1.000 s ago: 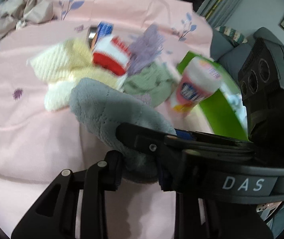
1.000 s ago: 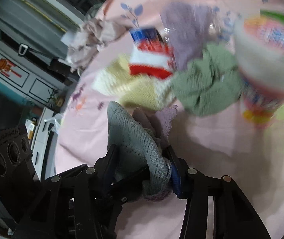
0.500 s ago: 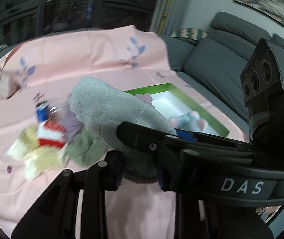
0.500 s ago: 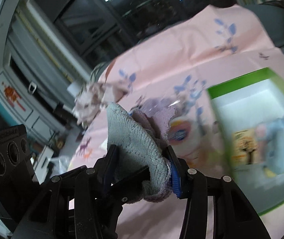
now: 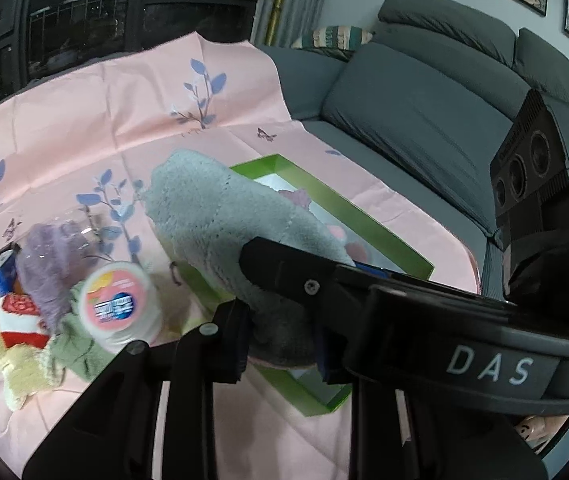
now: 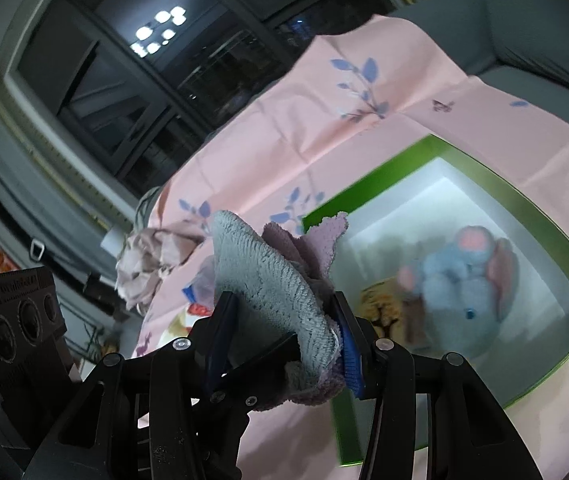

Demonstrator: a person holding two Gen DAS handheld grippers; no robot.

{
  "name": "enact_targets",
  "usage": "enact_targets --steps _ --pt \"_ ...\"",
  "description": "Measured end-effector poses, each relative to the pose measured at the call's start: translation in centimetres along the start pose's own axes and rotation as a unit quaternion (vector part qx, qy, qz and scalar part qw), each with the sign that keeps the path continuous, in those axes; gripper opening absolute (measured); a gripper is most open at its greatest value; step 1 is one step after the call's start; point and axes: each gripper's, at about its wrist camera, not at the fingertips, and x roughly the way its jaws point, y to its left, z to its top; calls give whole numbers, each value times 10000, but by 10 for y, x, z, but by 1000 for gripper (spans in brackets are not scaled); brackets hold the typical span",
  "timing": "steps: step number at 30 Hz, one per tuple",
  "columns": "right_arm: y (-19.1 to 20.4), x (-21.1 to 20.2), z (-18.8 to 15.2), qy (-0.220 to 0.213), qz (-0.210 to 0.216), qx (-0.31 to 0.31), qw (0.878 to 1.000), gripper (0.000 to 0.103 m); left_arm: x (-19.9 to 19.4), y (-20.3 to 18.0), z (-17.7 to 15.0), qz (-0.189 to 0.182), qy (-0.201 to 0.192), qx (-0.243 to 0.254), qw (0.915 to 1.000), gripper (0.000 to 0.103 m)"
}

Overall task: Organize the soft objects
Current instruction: 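Carry the grey towel with the right gripper into the green box and release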

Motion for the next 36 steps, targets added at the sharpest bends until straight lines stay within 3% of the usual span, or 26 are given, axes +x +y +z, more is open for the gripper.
enact_targets --steps 17,36 --pt "-60 16 10 225 -524 877 9945 43 78 -4 12 139 717 -167 9972 24" --pt "-64 -7 11 -99 -745 967 9925 41 111 7 16 347 1062 -539 9923 26"
